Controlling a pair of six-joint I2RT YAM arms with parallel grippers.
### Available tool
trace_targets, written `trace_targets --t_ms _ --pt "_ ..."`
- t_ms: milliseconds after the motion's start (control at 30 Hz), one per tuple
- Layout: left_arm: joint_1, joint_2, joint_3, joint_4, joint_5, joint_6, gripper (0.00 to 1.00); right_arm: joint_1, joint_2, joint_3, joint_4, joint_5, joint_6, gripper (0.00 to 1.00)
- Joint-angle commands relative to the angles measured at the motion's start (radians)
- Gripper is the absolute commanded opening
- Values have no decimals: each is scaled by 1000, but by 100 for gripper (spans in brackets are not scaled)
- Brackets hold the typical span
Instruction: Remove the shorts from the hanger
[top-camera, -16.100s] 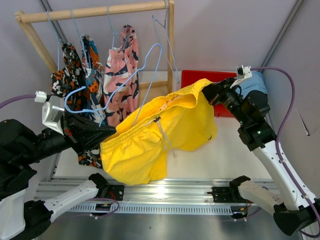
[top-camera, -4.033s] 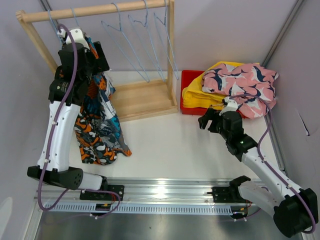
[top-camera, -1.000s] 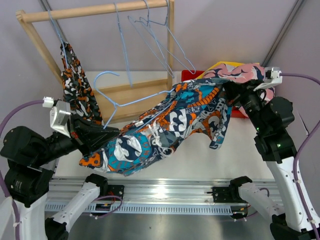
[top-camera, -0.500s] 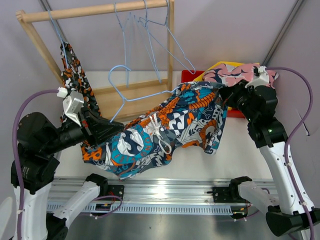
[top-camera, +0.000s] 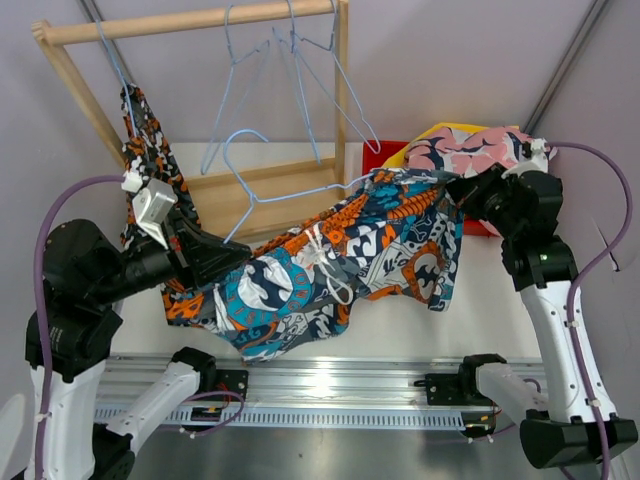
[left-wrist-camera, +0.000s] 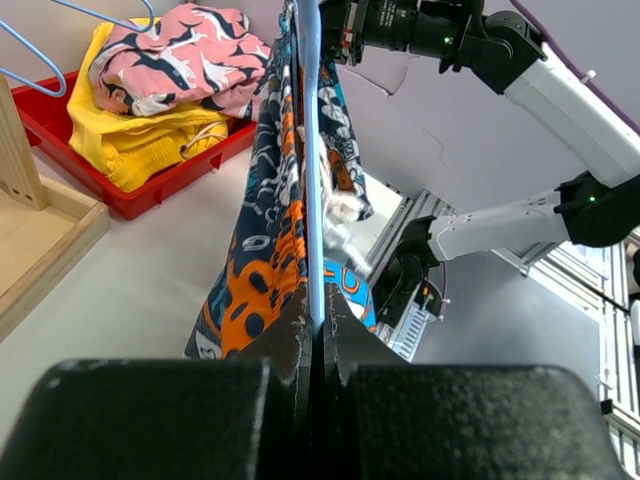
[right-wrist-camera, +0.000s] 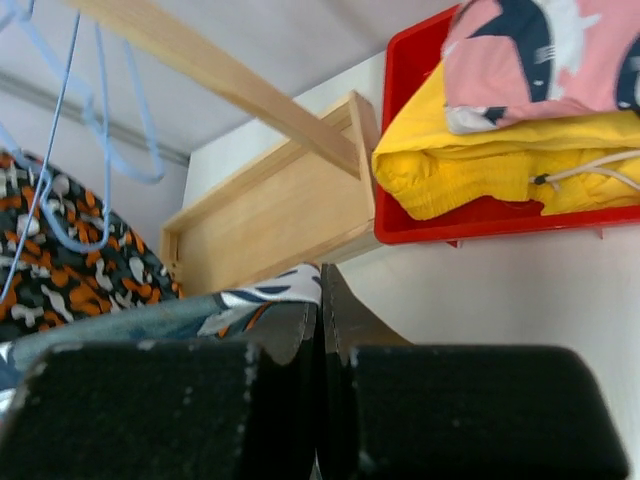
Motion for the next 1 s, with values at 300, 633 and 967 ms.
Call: trace_targets --t_ms 300,633,967 --pt "-6 -60 51 83 -10 17 0 -261 41 -120 -26 204 41 0" --pt "-6 2 20 85 -186 22 0 209 -121 -215 231 -77 -198 0" --pt "-6 -23 109 -84 -733 89 0 342 44 295 77 185 -343 0"
